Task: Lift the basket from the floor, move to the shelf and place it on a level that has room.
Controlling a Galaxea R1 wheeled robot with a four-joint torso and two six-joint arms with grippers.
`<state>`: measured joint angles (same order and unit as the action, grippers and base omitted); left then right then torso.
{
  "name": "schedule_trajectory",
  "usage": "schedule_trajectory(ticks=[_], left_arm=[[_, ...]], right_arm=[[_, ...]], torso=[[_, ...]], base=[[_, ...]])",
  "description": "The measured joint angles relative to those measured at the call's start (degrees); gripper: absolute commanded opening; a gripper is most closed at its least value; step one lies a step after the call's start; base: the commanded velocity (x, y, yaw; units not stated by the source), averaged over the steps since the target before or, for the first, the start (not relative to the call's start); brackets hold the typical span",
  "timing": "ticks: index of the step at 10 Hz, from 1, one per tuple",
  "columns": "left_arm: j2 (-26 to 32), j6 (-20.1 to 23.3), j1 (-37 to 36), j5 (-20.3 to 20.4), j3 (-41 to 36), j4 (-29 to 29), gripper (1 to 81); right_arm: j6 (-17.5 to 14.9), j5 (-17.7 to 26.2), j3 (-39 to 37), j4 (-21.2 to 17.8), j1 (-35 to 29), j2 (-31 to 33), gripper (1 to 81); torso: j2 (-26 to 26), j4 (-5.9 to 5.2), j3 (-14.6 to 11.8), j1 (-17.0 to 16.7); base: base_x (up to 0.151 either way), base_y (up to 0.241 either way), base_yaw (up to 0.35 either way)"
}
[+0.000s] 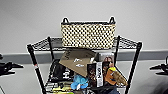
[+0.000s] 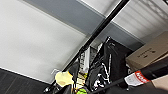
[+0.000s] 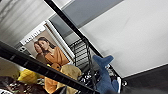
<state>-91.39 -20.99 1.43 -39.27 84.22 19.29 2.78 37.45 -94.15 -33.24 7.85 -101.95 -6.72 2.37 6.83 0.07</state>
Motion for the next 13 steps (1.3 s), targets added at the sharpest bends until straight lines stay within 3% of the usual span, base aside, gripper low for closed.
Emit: schedule_trajectory(ticks=[4, 8, 13], left_arm=[[-2.12, 1.68, 15.88, 8.86, -1.67, -0.02, 81.1], [-8.44, 4.44, 32.41, 19.53, -2.30, -0.05, 81.1], [-16.37, 7.27, 45.48, 30.32, -2.04, -0.46, 81.1]], right_arm=[[-0.66, -3.13, -2.82, 0.06, 12.11, -1.49, 81.1], [-1.94, -8.48, -4.97, 0.06, 24.17, -7.84, 81.1], [-3.90, -14.63, -6.51, 0.04, 34.21, -12.46, 81.1]], torso=[[0.00, 0.00, -0.02, 0.00], [0.00, 0.00, -0.02, 0.00], [0.00, 0.00, -0.02, 0.00]], base=[[0.000, 0.000, 0.000], [0.000, 0.000, 0.000], [0.000, 0.000, 0.000]])
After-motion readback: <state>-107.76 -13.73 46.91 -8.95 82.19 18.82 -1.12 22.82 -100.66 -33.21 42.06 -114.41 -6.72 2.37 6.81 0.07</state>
